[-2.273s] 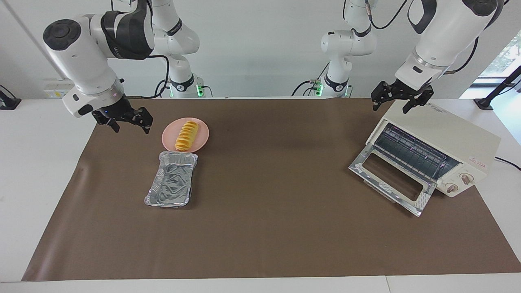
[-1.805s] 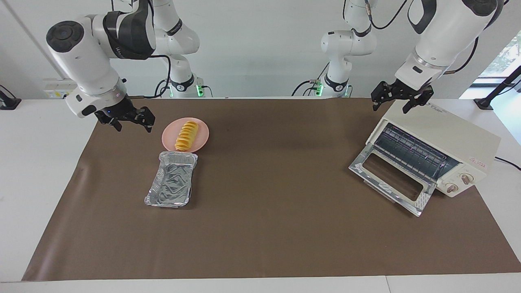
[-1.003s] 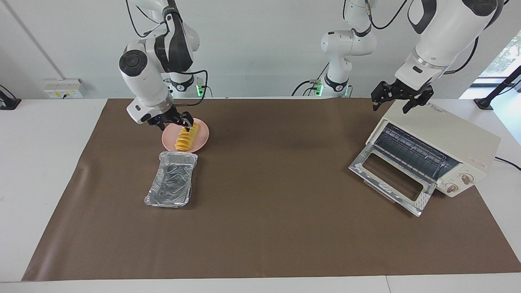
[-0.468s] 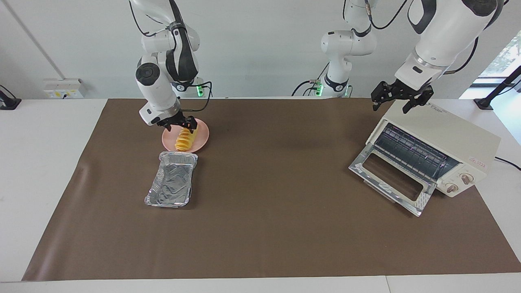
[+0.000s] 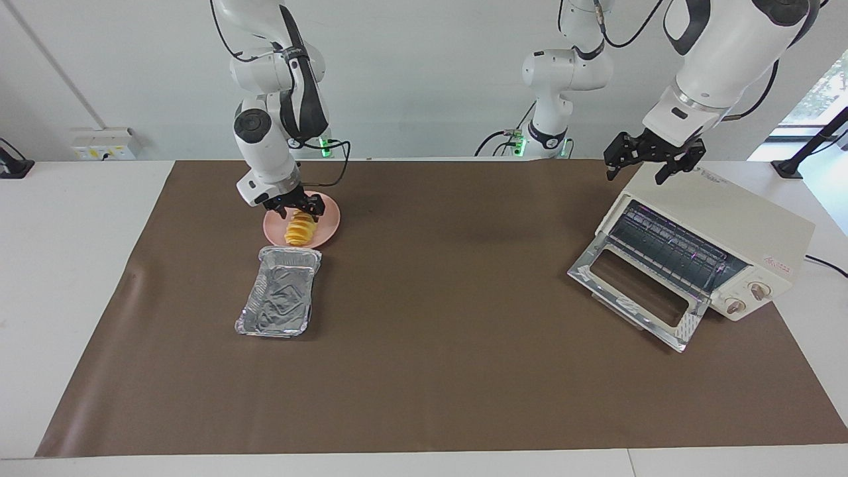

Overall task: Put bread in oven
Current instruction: 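Reach the right gripper down to the bread slices on the pink plate, then grasp the bread slices and lift them toward the foil tray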

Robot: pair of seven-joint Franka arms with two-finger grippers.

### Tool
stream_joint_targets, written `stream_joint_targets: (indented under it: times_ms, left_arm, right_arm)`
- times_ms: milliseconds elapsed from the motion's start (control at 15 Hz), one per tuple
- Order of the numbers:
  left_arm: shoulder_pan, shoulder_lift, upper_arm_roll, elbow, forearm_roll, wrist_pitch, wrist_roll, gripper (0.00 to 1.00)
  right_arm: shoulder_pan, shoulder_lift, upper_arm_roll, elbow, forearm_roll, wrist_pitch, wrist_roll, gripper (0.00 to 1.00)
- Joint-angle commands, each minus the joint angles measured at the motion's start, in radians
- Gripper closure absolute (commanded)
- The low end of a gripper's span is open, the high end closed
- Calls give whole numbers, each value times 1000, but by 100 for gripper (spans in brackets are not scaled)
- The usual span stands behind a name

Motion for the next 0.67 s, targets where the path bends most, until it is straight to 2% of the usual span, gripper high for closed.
stream_joint_targets:
  times_ms: [0, 67, 134, 201, 267, 535, 602]
  left_arm:
    - [9, -19, -7, -16, 14, 2, 8, 0]
    - [9, -19, -6, -16, 14, 1, 8, 0]
    - [9, -19, -7, -16, 14, 1, 8, 0]
    - [9, -19, -6, -16, 14, 1, 8, 0]
    - [9, -19, -6, -16, 14, 1, 8, 0]
    - [9, -19, -6, -16, 14, 2, 8, 0]
    - [9, -19, -6, -16, 14, 1, 8, 0]
  right_arm:
    - [9, 7, 1, -17, 12, 26, 19, 28]
    - [11, 7, 1, -17, 12, 25, 19, 42]
    - [11, 8, 1, -15, 12, 25, 15, 72]
    - [12, 8, 1, -15, 12, 25, 15, 93]
    - [12, 8, 1, -15, 12, 23, 14, 100]
    - [11, 5, 1, 2, 12, -3, 17, 100]
    - [11, 2, 1, 28, 12, -42, 19, 100]
